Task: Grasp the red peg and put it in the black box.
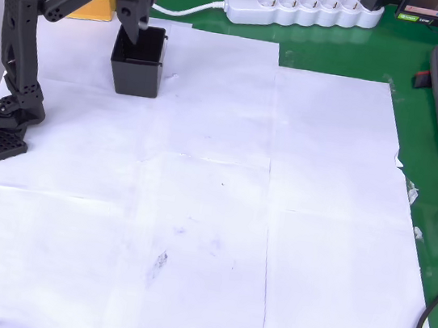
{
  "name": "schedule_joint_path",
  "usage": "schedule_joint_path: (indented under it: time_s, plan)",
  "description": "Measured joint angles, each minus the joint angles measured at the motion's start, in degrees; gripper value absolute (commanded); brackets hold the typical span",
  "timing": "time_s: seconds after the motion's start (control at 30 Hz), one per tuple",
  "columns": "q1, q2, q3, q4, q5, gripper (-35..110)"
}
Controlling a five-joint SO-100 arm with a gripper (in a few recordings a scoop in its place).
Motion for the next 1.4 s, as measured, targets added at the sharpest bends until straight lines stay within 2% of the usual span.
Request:
schedule_joint_path:
  time_s: [0.17,0.33,0.53,0.67,1.0,1.4]
  plan:
    - [9.9,-12.8,-9.6,-1.7,-9.0,0]
    - [22.1,-28.7,-22.8,-11.4,-19.4,0]
    - [29.4,-46.1,-52.1,-25.8,-29.8,0]
    - [31.8,-58.7,-72.9,-31.0,-31.8,0]
    - [33.0,-86.7,-104.4,-32.8,-33.8,0]
    - [34.5,-103.7,-117.2,-31.1,-40.0,0]
